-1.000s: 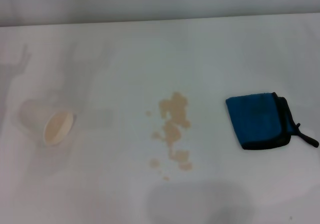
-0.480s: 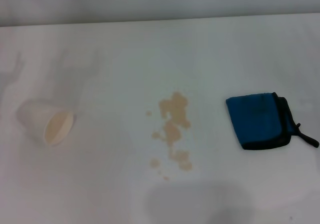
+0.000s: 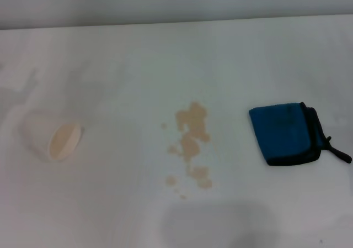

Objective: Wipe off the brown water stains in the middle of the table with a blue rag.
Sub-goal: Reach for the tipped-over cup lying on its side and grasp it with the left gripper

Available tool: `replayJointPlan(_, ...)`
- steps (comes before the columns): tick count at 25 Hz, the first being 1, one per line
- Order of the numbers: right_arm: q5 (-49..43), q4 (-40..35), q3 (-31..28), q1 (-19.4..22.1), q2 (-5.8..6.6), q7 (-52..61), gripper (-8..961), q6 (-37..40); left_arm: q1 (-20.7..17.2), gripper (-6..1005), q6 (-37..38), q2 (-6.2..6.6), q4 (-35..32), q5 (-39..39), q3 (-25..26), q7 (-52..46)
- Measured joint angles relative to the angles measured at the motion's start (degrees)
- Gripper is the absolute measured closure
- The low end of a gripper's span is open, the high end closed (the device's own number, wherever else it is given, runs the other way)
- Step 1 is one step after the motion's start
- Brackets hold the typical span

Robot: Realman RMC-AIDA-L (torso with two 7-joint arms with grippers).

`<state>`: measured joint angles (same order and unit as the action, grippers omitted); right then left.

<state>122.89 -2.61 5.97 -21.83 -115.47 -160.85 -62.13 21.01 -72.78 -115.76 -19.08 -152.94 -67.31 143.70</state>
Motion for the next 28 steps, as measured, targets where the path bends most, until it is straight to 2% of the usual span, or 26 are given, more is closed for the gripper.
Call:
replayJointPlan(5,0.0,0.8,0.0,0.0,0.03,0.2,569,0.3,-6.7,122,7.0,2.04,-12.9,10.5,0.4,-10.6)
replayJointPlan(7,-0.2,0.9,0.1,0.0,0.03,0.2,569,0.3,-8.3,122,8.9,3.45,-16.6,15.1,0.5,-15.4)
replayJointPlan(10,-0.4,1.1,0.5,0.0,0.02,0.3,569,0.7,-9.6,121,10.9,5.45,-22.2,24.5,1.7,-23.8)
replayJointPlan(11,-0.5,1.1,0.5,0.1,0.02,0.3,569,0.9,-9.7,121,11.3,5.7,-23.5,27.3,2.3,-26.0)
replayJointPlan(13,-0.5,1.1,0.5,0.1,0.01,0.3,569,1.0,-9.9,121,11.9,6.24,-27.9,38.2,5.4,-33.0)
replayJointPlan(15,-0.6,1.1,0.7,0.0,0.0,0.3,569,1.4,-9.9,121,11.6,5.93,-32.5,48.4,9.1,-38.0)
replayJointPlan(20,-0.7,1.4,1.3,-0.7,-0.02,0.3,569,3.2,-8.8,123,9.1,3.59,-43.2,67.1,14.2,-44.4)
replayJointPlan(23,-0.7,1.7,1.3,-1.2,-0.02,0.3,569,3.8,-7.2,122,6.5,2.7,-48.9,75.9,14.3,-47.8)
replayJointPlan(26,-0.7,1.8,1.6,-1.6,-0.02,0.2,569,4.8,-4.6,122,3.1,1.29,-53.6,85.4,14.0,-50.4)
replayJointPlan(28,-0.7,1.8,2.1,-1.8,-0.07,0.2,569,4.9,-3.4,122,1.9,1.3,-55.0,89.2,12.2,-51.8)
